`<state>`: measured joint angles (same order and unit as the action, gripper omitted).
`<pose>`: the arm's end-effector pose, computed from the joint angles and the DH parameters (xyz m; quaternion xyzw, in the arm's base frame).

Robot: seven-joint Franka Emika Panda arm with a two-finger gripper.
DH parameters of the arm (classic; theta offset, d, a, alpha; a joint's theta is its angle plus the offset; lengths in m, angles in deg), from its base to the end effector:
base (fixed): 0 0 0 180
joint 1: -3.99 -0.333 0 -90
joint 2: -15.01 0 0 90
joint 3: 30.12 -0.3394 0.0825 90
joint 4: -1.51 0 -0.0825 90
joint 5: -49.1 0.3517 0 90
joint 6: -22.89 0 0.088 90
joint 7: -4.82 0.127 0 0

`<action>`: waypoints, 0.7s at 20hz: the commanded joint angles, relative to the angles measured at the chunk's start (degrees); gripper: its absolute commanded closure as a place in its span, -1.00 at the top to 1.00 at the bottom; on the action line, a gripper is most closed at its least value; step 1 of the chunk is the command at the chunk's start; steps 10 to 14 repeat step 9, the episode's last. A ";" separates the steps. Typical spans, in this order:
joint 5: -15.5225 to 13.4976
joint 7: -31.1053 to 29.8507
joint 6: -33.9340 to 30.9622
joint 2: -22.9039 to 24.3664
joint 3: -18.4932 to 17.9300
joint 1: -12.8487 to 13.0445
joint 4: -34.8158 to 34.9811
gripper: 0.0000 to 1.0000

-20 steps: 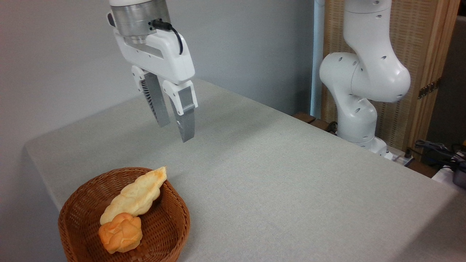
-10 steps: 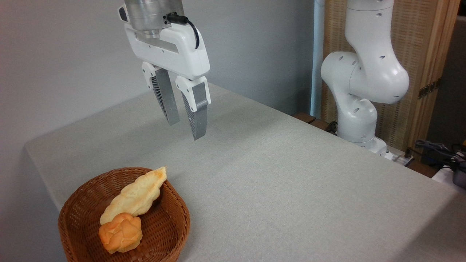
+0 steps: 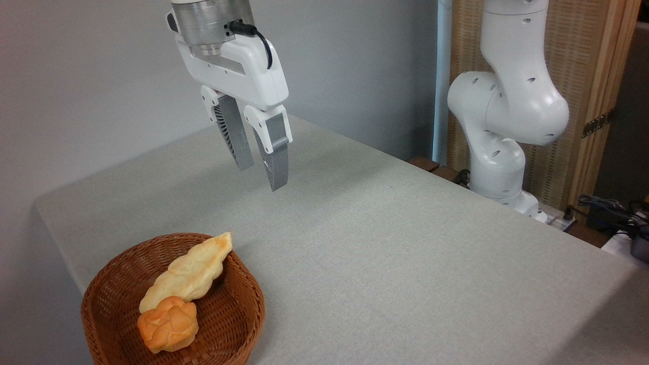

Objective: Put bread into the basket

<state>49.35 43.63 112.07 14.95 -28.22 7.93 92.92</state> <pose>0.5168 -0.0523 0.6154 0.9249 -0.3798 -0.0198 0.0036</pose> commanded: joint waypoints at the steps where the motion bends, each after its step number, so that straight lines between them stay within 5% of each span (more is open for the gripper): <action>1: -0.86 1.18 1.42 0.94 -1.37 0.72 0.69 1.00; 14: -0.86 1.35 2.31 0.94 -1.38 0.72 0.78 1.00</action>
